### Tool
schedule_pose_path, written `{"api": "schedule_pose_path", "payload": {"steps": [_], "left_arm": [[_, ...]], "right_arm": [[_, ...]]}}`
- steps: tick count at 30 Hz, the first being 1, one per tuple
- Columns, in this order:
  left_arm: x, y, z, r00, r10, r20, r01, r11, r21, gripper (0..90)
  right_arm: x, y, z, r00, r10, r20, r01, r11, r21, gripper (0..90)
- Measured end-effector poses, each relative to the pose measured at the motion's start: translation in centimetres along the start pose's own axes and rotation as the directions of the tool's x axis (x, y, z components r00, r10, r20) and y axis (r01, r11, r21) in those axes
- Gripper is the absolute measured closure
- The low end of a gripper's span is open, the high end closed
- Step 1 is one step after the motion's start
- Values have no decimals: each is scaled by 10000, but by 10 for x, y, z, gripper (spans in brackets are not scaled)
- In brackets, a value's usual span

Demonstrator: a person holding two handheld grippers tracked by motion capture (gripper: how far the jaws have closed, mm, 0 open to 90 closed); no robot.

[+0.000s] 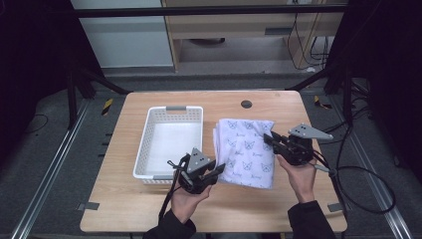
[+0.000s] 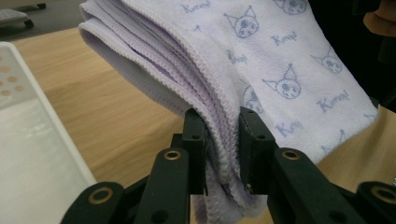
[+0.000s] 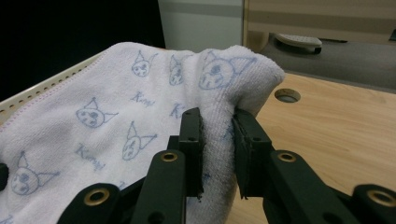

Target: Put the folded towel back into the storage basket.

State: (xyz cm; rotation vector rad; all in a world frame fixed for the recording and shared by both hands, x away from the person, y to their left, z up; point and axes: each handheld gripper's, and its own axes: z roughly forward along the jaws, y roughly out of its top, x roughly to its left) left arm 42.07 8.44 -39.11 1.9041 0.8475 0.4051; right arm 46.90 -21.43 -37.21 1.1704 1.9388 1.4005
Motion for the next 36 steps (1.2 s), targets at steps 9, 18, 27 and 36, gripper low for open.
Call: {"api": "schedule_pose_path", "payload": {"steps": [9, 18, 27, 36], "left_arm": [[10, 8, -16, 9999, -56, -100, 53, 9997, -253, 738], [25, 11, -34, 9994, -114, -334, 97, 9987, -494, 738], [37, 11, -48, 9978, -176, -639, 130, 9973, -719, 738], [53, 8, -66, 9945, -409, -967, 317, 9950, -950, 738]], "right_arm": [[14, 22, 5, 9996, -279, -78, 278, 9994, -183, 753], [30, 39, 14, 9979, -621, -164, 617, 9979, -219, 753], [42, 52, 29, 9964, -736, -414, 725, 9970, -266, 753], [60, 64, 47, 9935, -933, -648, 911, 9952, -352, 752]]}}
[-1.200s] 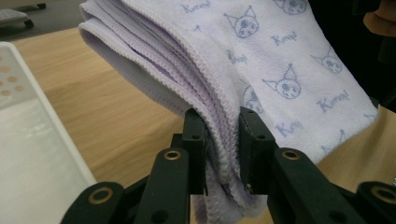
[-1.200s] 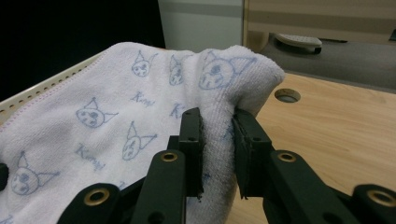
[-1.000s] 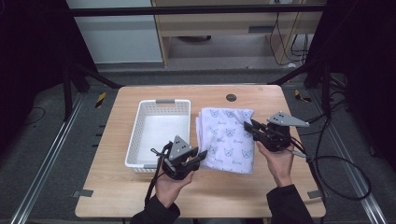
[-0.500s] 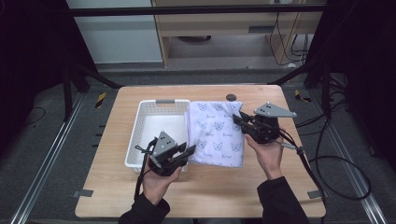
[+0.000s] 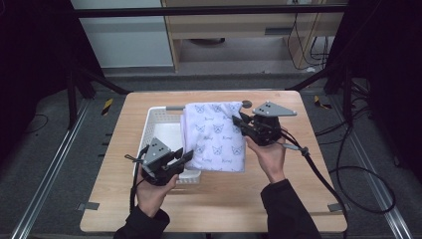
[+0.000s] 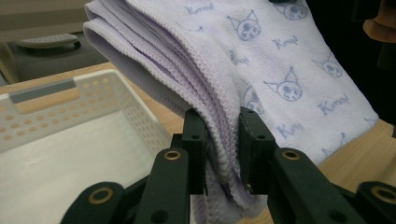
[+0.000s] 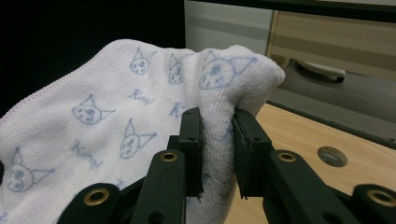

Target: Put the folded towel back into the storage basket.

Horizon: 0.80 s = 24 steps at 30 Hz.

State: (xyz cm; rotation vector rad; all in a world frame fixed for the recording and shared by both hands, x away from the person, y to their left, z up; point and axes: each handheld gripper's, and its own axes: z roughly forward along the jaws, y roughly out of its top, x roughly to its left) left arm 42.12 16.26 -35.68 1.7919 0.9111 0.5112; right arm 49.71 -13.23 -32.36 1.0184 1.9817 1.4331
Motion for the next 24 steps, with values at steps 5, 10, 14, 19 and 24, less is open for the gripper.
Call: {"api": "schedule_pose_path", "payload": {"steps": [5, 10, 14, 19, 24], "left_arm": [[11, 0, -10, 9997, -151, -177, 149, 9998, -112, 738], [20, -1, -19, 9991, -271, -321, 262, 9992, -287, 738], [26, -4, -24, 9985, -367, -416, 354, 9989, -316, 738], [35, -5, -31, 9977, -441, -519, 422, 9984, -371, 738], [47, -8, -38, 9963, -595, -624, 570, 9975, -416, 738]], "right_arm": [[9, 7, 10, 9998, -64, -176, 63, 10000, -21, 752], [16, 12, 17, 9994, -198, -270, 196, 9998, -85, 752], [23, 16, 26, 9988, -311, -373, 309, 9995, -69, 752], [31, 23, 37, 9977, -441, -505, 441, 9990, -11, 753], [40, 28, 48, 9966, -494, -653, 498, 9987, 48, 753]]}}
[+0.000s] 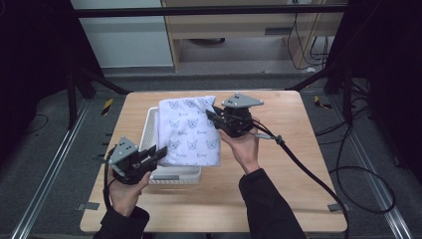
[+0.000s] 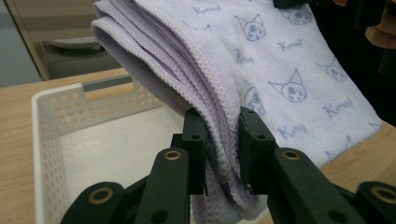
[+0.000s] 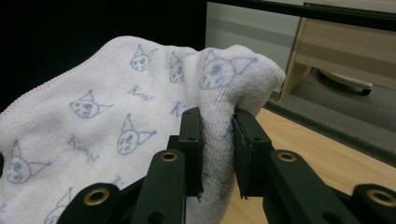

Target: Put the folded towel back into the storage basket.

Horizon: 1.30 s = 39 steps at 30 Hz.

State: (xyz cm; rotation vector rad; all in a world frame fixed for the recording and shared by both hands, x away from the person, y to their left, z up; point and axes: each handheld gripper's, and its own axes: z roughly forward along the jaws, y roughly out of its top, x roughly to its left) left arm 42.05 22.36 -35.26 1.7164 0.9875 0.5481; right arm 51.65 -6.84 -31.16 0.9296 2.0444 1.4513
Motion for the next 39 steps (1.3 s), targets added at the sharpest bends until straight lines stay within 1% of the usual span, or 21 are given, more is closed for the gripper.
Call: {"api": "schedule_pose_path", "payload": {"steps": [5, 10, 16, 17, 18, 21, 24, 25, 27, 28, 29, 30, 31, 32, 39], "left_arm": [[11, -3, -5, 9998, -39, -171, 38, 10000, -32, 738], [23, -5, -9, 9988, -237, -436, 235, 9997, -69, 738], [35, -10, -10, 9966, -409, -720, 415, 9991, 62, 738], [38, -11, -10, 9961, -432, -764, 440, 9990, 88, 739], [40, -12, -10, 9958, -497, -766, 506, 9987, 88, 738], [48, -14, -9, 9943, -646, -853, 664, 9976, 177, 739], [54, -17, -7, 9924, -777, -957, 804, 9964, 255, 739], [54, -17, -7, 9924, -777, -957, 804, 9964, 255, 739], [56, -18, -6, 9917, -775, -1022, 809, 9963, 297, 739], [59, -19, -5, 9910, -790, -1083, 832, 9959, 344, 738], [59, -19, -5, 9910, -790, -1083, 832, 9959, 344, 739], [61, -21, -3, 9896, -797, -1197, 850, 9956, 398, 738], [61, -21, -3, 9896, -797, -1197, 850, 9956, 398, 739], [62, -22, -3, 9891, -838, -1215, 894, 9951, 421, 739], [70, -28, 5, 9872, -882, -1329, 976, 9930, 662, 738]], "right_arm": [[9, 5, 11, 9998, -176, -8, 176, 9998, -36, 752], [17, 9, 22, 9997, -213, -93, 213, 9998, -15, 753], [24, 10, 40, 9993, -337, -188, 339, 9993, 125, 752], [25, 10, 43, 9993, -302, -214, 304, 9995, 101, 752], [26, 9, 46, 9992, -333, -220, 336, 9994, 128, 752], [27, 8, 55, 9994, -184, -284, 190, 9996, 196, 753], [28, 6, 62, 9994, -195, -300, 204, 9994, 287, 753], [28, 5, 66, 9994, -180, -284, 190, 9993, 332, 753], [28, 4, 69, 9994, -182, -291, 192, 9992, 341, 753], [29, 3, 73, 9995, -173, -274, 184, 9991, 387, 753], [29, 3, 73, 9995, -173, -274, 184, 9991, 387, 753], [29, 1, 78, 9994, -182, -299, 194, 9989, 425, 752], [29, 1, 78, 9994, -182, -299, 194, 9989, 425, 752], [29, -1, 83, 9994, -130, -321, 146, 9986, 512, 753], [28, -6, 95, 9994, -176, -292, 197, 9972, 720, 752]]}}
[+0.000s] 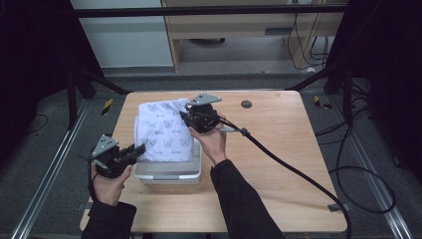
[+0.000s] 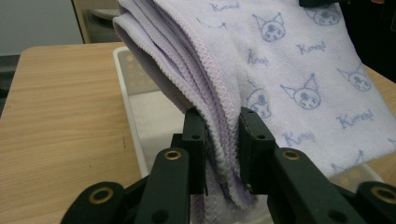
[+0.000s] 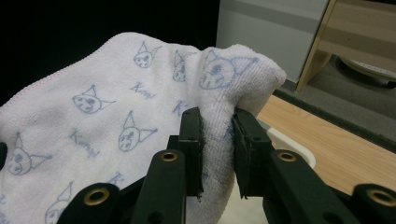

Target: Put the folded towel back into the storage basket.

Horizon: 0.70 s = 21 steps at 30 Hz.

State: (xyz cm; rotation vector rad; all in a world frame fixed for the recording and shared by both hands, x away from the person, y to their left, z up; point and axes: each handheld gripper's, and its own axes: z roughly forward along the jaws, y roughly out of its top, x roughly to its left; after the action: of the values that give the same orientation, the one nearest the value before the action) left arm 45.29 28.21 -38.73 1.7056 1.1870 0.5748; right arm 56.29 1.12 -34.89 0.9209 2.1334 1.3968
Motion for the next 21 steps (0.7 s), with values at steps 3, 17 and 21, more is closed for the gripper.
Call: {"api": "schedule_pose_path", "payload": {"steps": [3, 17, 21], "left_arm": [[3, -2, 3, 10000, -22, -41, 23, 9999, 112, 738], [6, -14, 23, 9998, 81, -194, -67, 9976, 689, 738], [6, -16, 27, 9996, 161, -249, -140, 9965, 819, 738]], "right_arm": [[-1, -3, 6, 9999, 125, -12, -125, 9999, 72, 752], [-1, -18, 25, 9995, -135, 302, 115, 9979, 643, 753], [-1, -22, 28, 9988, -240, 425, 207, 9969, 760, 753]]}}
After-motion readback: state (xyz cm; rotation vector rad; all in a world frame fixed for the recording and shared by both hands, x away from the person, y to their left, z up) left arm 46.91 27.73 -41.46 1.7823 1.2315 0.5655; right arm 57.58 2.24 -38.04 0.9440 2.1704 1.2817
